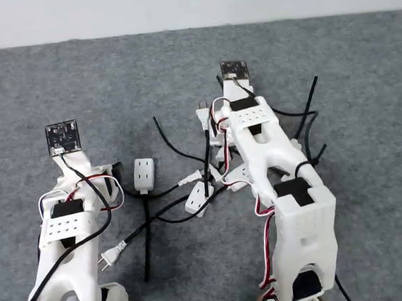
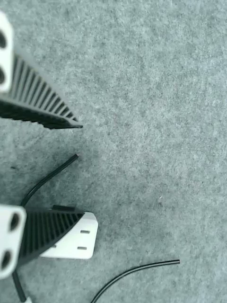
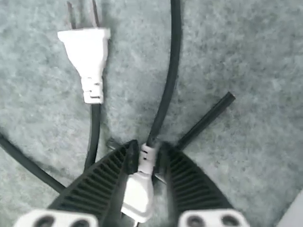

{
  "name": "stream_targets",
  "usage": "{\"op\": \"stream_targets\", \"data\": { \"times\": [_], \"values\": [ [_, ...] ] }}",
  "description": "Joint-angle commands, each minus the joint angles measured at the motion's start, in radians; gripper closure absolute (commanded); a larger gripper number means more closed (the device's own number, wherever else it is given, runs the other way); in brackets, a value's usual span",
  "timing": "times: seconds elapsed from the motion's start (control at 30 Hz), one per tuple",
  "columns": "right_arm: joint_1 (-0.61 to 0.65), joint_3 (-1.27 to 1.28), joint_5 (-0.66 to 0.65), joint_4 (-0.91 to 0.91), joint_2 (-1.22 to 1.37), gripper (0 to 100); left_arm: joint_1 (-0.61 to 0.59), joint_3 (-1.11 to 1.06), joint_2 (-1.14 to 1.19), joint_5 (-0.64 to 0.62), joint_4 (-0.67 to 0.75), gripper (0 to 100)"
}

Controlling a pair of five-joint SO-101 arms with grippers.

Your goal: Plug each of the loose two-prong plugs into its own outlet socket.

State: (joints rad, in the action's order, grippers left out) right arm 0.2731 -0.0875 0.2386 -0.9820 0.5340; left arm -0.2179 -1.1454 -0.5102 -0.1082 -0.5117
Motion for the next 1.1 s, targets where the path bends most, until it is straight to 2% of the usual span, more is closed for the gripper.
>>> {"op": "stream_targets", "data": {
  "times": [0.0,0.33,0.6,0.87,1.07],
  "values": [
    [-0.001,-0.046,0.008,-0.039,-0.010,99.1,-0.005,0.004,-0.020,-0.009,0.029,75],
    [0.004,-0.006,-0.003,-0.206,-0.236,99.1,-0.005,0.004,-0.020,-0.009,0.029,75],
    [-0.041,0.353,-0.127,-0.236,-0.565,99.1,-0.005,0.004,-0.020,-0.009,0.031,75],
    [-0.272,0.787,-0.338,-0.036,-0.751,99.1,-0.005,0.004,-0.020,-0.009,0.031,75],
    [-0.404,0.890,-0.489,0.047,-0.685,98.9,-0.005,0.004,-0.020,-0.009,0.031,75]
  ]
}}
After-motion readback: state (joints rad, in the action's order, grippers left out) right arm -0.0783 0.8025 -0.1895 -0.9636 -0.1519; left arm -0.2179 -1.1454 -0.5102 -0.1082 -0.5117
